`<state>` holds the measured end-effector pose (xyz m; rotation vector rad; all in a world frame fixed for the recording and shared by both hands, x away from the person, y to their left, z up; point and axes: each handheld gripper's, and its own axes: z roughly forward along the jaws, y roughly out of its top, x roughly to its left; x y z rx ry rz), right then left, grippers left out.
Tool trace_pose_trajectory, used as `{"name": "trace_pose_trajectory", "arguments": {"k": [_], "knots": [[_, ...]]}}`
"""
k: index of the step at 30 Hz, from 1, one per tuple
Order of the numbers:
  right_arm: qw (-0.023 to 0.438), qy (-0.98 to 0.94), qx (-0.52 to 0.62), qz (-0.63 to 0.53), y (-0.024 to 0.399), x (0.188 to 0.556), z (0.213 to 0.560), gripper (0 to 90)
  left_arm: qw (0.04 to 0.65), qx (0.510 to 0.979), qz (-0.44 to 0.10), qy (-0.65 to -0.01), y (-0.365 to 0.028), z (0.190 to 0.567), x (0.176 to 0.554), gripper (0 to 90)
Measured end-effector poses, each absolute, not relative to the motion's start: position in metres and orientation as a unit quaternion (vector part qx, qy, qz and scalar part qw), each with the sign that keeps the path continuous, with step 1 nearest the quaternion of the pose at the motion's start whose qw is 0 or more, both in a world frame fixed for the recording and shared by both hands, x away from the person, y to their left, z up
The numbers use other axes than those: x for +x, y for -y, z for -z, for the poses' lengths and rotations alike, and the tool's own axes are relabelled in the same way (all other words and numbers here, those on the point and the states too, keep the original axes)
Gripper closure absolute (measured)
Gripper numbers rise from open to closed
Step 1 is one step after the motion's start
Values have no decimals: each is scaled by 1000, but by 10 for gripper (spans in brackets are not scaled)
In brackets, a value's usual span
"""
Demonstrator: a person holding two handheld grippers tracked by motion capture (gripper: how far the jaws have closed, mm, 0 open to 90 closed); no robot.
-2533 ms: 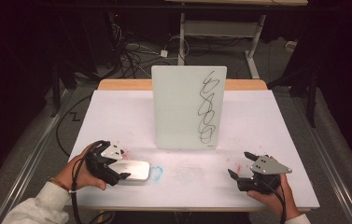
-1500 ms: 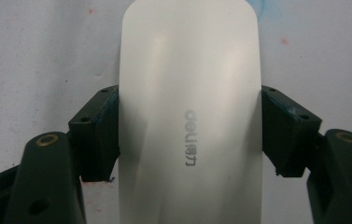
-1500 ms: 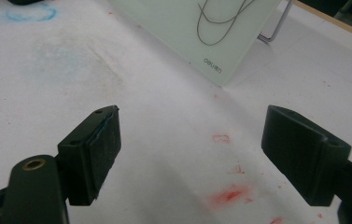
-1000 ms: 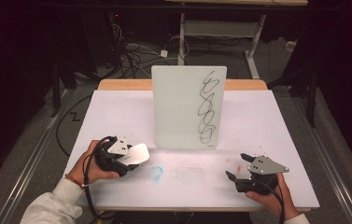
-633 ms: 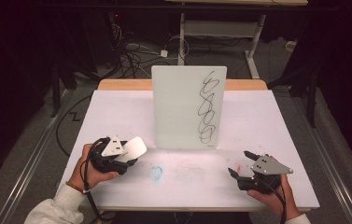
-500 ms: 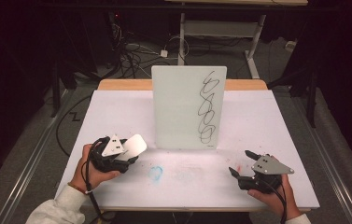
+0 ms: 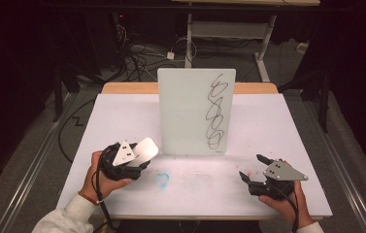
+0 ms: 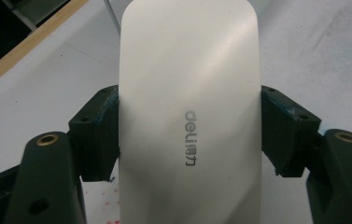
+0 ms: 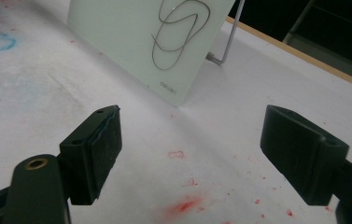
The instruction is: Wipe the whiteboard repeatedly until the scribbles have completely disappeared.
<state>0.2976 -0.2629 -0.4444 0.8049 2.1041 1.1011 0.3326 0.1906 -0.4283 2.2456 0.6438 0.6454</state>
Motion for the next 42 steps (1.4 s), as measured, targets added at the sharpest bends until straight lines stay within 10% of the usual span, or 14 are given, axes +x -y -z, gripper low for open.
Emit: {"name": "trace_pose_trajectory", "arguments": {"k": [42], "knots": [[329,-784,313,-424,265,297,442,210,407,800,-376,-229,-60,375,364,291]]}}
